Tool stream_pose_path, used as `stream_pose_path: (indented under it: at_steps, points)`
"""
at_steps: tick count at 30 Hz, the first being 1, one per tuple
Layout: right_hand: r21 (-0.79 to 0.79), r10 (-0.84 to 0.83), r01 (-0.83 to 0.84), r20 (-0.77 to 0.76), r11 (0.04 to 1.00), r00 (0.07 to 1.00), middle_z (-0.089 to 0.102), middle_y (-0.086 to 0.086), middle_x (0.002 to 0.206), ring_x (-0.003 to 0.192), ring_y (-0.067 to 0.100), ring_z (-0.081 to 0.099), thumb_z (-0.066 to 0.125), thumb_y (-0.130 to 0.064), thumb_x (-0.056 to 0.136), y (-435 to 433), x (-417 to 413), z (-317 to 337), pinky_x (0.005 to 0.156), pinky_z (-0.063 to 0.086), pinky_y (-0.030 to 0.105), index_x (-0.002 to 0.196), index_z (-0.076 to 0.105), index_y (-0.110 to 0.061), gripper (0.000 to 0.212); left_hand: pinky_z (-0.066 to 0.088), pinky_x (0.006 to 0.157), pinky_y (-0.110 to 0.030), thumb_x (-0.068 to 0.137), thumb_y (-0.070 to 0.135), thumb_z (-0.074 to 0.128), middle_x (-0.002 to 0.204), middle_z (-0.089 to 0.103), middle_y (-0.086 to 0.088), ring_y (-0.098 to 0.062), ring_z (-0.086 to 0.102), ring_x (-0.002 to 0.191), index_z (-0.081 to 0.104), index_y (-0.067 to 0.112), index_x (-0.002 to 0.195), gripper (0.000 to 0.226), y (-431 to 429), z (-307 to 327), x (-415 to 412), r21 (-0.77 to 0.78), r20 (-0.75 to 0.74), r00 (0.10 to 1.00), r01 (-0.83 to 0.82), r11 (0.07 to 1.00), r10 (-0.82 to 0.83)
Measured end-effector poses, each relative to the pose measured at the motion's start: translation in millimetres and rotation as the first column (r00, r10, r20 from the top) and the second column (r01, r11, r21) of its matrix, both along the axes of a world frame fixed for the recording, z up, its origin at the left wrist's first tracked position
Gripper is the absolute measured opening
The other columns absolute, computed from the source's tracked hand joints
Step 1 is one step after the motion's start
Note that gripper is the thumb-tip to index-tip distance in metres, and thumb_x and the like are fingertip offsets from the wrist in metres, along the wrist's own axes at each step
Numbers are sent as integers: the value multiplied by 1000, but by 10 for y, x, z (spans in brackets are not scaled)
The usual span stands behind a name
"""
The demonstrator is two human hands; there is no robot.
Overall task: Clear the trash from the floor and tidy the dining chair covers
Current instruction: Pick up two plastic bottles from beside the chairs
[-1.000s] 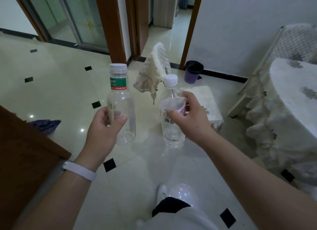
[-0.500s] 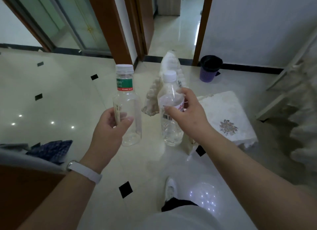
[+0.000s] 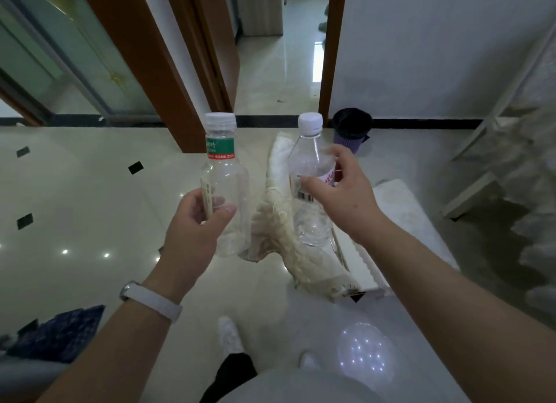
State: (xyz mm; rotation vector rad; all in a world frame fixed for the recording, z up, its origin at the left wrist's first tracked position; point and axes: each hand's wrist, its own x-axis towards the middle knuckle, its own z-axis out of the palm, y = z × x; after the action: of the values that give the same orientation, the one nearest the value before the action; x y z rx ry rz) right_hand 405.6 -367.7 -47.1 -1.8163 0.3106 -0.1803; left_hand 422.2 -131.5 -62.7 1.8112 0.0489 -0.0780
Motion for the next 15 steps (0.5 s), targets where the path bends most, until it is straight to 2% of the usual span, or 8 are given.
stream_pose_path:
  at_steps: [5, 8, 11, 15]
  points:
    - [-60, -95, 93, -37, 994, 995, 59, -12, 114, 93, 3, 61, 76, -41, 73, 61, 687, -115, 89, 55, 33, 130, 45, -35, 65, 45, 84, -24, 72, 41, 68, 106, 69, 1, -13, 65, 99, 59, 36, 98, 28, 109, -209, 830, -5, -28, 997, 66, 998, -66]
    - [-81, -176, 175, -18, 981, 984, 58, -15, 112, 95, 5, 60, 75, -43, 73, 160, 1175, -139, 89, 55, 36, 129, 45, -36, 63, 46, 85, -26, 74, 41, 71, 106, 68, 2, -11, 64, 98, 60, 36, 99, 28, 235, -296, 1410, -30, -49, 991, 121, 992, -123]
    - [-102, -253, 251, -2, 962, 967, 56, -19, 109, 96, 5, 59, 74, -41, 75, 328, 1658, -106, 87, 55, 35, 125, 44, -38, 57, 49, 88, -30, 82, 33, 75, 106, 68, 2, -13, 64, 99, 61, 36, 98, 22, 400, -308, 2020, -59, -66, 983, 169, 984, -173]
    - [-116, -303, 300, -5, 947, 953, 55, -20, 101, 92, 6, 59, 74, -36, 79, 539, 2238, 11, 75, 50, 24, 107, 43, -50, 43, 45, 84, -27, 83, 38, 74, 107, 67, 5, -11, 63, 102, 59, 39, 100, 23, 567, -229, 2830, -52, -66, 963, 258, 965, -261]
